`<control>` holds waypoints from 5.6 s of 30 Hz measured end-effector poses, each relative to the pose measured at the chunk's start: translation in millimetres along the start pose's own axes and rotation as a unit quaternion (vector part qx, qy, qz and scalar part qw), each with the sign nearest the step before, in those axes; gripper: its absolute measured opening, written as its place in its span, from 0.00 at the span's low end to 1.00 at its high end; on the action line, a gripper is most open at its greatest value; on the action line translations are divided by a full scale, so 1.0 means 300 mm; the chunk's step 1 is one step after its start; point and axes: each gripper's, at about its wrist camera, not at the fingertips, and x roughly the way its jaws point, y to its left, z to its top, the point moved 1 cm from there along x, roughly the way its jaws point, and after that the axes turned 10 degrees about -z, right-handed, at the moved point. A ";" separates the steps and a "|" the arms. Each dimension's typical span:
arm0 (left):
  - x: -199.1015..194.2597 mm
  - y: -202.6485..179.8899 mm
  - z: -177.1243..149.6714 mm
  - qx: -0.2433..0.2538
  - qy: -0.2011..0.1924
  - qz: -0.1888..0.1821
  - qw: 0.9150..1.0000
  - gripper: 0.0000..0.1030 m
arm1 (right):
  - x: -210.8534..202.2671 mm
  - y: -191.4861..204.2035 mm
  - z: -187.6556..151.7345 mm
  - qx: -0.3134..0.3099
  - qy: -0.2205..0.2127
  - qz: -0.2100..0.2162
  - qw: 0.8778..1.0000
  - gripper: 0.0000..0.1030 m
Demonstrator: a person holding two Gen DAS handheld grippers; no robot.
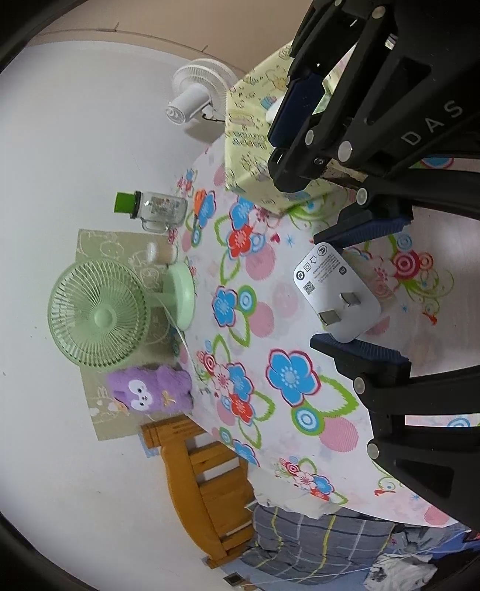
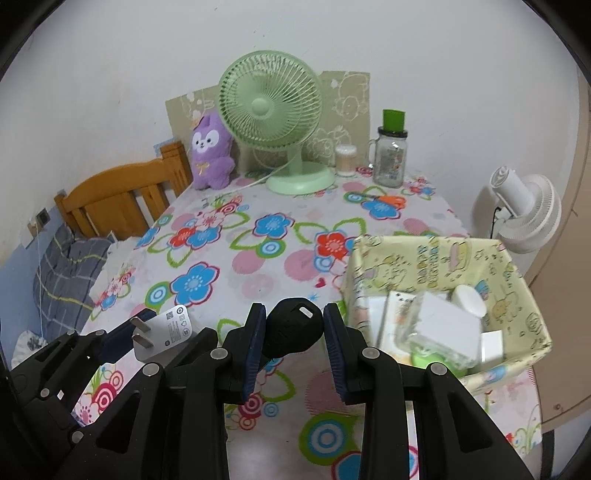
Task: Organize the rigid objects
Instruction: 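Carry the charger with left tool while right tool carries the key fob over the gift box, then release the key fob into the box with right tool while left tool holds the charger above, then lower the white charger into the gift box and open left tool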
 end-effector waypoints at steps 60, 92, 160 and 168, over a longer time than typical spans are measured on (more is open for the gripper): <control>0.345 -0.529 0.186 0.109 0.049 -0.067 0.991 0.48 | 0.220 -0.594 0.057 0.119 0.039 -0.050 0.991 0.35; 0.434 -0.631 0.176 0.127 0.067 -0.084 0.986 0.74 | 0.221 -0.744 -0.005 0.161 0.048 -0.093 0.981 0.65; 0.261 -0.241 0.146 0.071 0.053 -0.041 0.995 0.94 | 0.241 -0.285 0.095 0.036 0.018 0.009 0.999 0.51; 0.270 -0.230 0.133 0.067 0.060 -0.044 0.995 0.94 | 0.244 -0.275 0.085 0.031 0.016 0.000 0.999 0.57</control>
